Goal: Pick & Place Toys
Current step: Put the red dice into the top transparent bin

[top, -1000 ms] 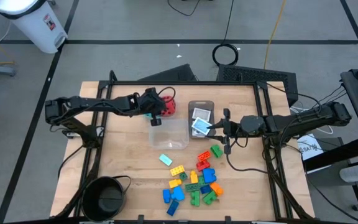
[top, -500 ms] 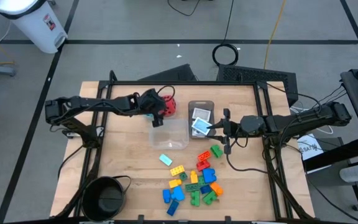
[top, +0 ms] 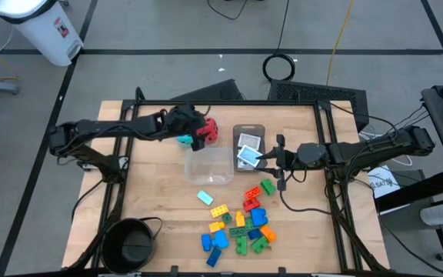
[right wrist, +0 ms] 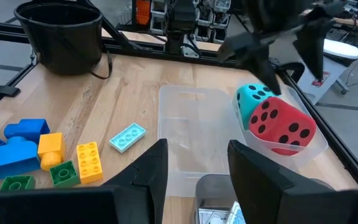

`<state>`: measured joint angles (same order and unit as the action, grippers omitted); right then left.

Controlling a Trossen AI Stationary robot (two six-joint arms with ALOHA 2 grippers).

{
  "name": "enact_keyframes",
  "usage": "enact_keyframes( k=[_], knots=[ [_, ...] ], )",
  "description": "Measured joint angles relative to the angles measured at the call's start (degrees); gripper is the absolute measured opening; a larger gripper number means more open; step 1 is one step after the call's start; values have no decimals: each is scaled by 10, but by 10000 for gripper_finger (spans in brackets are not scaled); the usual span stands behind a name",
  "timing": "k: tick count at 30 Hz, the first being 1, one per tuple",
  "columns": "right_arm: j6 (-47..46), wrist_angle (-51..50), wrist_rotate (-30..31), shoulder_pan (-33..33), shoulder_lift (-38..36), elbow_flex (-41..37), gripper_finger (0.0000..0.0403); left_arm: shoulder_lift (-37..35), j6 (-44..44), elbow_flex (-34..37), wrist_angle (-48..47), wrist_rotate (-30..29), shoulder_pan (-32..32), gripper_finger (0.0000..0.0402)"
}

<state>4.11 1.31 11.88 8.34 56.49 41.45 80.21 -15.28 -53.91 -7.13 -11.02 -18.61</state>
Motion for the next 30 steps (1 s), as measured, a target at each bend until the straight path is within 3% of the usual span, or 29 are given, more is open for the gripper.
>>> enact_keyframes(
  k=[5, 8, 16, 18, 24, 30],
  knots=[
    [0, 0, 0, 0, 0, 0, 139, -5, 16, -1, 6, -64, -2, 339],
    [0, 1, 0, 0, 0, 0, 139, 13, 28, -1, 2, -86, -12, 298],
    [0, 1, 0, 0, 0, 0, 139, 87, 66, -2, 8, -40, -24, 60],
    [0, 1, 0, 0, 0, 0, 139, 99, 65, -3, 9, -42, -23, 17],
    [0, 1, 0, 0, 0, 0, 139, 85, 61, 1, 19, -101, -22, 35],
    [0, -1, 0, 0, 0, 0, 139, 14, 51, -1, 43, -94, -23, 14]
  ],
)
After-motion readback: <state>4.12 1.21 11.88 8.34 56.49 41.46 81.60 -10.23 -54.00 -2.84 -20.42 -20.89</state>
